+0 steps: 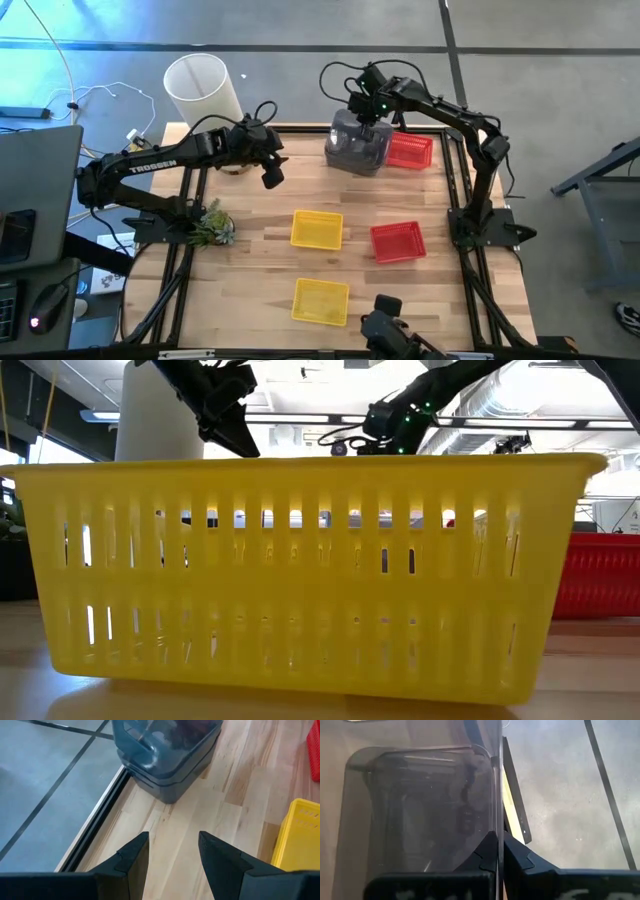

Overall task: Stack baskets by color
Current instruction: Stack the bottom black bin on the stacked black bin, then stack the bottom yellow bin on the stacked yellow bin

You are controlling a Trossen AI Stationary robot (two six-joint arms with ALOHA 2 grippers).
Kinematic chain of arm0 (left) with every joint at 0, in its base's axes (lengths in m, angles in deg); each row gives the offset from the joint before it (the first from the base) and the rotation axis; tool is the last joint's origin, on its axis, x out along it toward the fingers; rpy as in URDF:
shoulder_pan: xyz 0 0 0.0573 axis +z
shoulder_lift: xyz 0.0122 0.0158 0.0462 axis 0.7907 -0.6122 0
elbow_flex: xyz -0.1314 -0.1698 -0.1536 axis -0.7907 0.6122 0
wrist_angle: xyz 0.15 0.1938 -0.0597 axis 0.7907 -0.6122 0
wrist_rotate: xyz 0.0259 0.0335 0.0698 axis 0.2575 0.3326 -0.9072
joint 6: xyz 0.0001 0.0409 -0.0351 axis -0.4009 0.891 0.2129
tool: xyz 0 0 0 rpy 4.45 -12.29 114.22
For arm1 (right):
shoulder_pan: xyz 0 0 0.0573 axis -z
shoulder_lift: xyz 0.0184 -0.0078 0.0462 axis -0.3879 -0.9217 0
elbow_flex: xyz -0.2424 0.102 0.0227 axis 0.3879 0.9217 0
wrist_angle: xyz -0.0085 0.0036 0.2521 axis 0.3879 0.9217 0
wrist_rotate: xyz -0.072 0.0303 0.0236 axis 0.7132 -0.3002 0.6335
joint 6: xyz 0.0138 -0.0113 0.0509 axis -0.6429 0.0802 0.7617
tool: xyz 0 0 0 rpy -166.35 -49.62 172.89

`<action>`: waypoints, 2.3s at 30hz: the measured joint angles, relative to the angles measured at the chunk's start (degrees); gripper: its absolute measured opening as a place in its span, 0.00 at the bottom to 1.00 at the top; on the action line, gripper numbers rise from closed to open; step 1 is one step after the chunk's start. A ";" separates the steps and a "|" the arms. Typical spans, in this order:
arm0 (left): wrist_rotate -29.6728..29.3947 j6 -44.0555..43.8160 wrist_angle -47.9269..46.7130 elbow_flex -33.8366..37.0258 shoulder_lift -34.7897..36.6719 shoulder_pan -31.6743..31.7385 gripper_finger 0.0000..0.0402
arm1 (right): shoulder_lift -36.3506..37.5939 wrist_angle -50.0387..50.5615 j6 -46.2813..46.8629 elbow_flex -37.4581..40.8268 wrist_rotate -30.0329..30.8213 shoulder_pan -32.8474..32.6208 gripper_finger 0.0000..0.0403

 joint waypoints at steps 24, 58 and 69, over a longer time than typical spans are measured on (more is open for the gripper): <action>-0.24 0.02 -0.70 0.00 0.00 0.00 0.39 | -4.96 1.01 -2.99 -0.02 4.92 -2.81 0.05; 3.59 -0.03 -3.70 0.00 0.00 -0.09 0.39 | 3.77 18.74 10.78 -0.07 9.40 -16.43 0.34; 10.23 -5.86 -3.44 0.00 0.00 -6.74 0.39 | 4.75 30.00 23.37 -0.07 14.33 -22.46 0.34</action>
